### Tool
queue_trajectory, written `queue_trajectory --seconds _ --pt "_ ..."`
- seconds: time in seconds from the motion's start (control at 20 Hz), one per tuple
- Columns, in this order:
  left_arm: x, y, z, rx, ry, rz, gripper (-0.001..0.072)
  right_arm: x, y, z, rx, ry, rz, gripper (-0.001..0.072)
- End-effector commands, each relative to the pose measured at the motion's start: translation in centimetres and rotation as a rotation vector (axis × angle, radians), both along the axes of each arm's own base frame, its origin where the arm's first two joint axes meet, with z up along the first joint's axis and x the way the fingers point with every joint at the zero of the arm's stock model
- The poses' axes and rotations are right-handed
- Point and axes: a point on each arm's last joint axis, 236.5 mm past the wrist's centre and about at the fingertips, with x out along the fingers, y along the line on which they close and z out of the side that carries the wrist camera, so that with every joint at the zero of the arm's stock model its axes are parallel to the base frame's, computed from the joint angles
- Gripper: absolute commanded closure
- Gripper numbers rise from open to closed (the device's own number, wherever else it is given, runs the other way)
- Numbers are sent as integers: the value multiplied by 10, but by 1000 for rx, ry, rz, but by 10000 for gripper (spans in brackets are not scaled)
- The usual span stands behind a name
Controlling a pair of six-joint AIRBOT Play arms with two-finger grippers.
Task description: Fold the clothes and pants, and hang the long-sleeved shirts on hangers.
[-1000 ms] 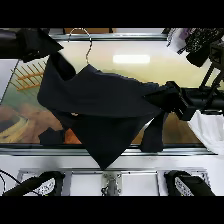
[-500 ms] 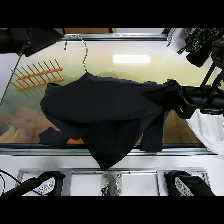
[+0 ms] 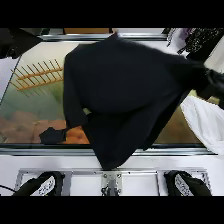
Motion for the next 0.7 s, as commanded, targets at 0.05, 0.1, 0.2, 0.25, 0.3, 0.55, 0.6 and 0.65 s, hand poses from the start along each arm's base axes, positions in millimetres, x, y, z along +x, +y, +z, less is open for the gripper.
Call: queue_trajectory --seconds 0.05,0.1,0.2,0.25,0.3,0.55,0.6,0.65 --pt "-4 9 -22 5 -4 65 694 32 -113 41 -45 -115 -512 704" --pt "-5 10 -27 -4 0 78 694 32 -137 49 -74 -136 -618 705" --pt "-4 13 -37 -23 5 107 694 27 -185 64 -154 -175 -849 704" --pt "-4 14 -41 -28 3 117 694 21 -210 72 -201 -195 -975 704" --pt "-5 15 -46 -29 2 125 694 13 -233 80 -243 -214 -1090 705" --pt "-4 14 -70 -45 56 129 694 -33 -327 103 -318 -237 -1556 705" --pt "-4 14 -74 -46 67 129 694 -40 -339 106 -318 -240 -1609 704" --pt "-3 15 -76 -46 73 129 694 -46 -347 109 -322 -249 -1652 704"
